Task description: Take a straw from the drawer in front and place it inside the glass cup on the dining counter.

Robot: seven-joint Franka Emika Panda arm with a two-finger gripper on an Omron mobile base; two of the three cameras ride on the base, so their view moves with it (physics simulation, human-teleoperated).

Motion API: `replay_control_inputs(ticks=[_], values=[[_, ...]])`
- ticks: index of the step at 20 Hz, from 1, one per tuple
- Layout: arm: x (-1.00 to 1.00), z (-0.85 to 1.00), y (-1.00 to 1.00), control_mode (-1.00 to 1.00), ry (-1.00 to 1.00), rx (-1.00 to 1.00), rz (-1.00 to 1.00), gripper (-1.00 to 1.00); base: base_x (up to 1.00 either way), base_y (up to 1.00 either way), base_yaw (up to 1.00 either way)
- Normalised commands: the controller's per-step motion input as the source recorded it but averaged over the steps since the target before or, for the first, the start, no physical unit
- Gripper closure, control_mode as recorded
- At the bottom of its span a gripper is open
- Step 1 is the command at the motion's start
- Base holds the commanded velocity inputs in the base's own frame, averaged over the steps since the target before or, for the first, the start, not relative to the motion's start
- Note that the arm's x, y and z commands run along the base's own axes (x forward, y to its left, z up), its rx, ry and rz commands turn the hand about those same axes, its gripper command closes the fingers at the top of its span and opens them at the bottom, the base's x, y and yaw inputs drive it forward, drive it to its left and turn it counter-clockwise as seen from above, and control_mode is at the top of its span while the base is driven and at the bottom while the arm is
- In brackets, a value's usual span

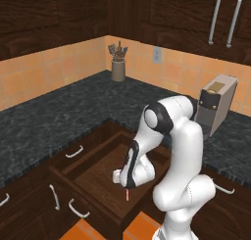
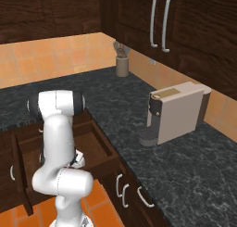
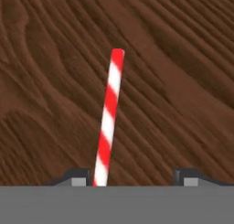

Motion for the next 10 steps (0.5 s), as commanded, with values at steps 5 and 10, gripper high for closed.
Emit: replay_control_inputs(ticks=[5,10], values=[[0.00,-0.08,0.00,-1.00,-0.02,0.00,0.00,1.00,0.00,0.00,0.00],[0.00,0.00,0.08,-1.00,0.00,0.00,0.00,1.00,0.00,0.00,0.00]])
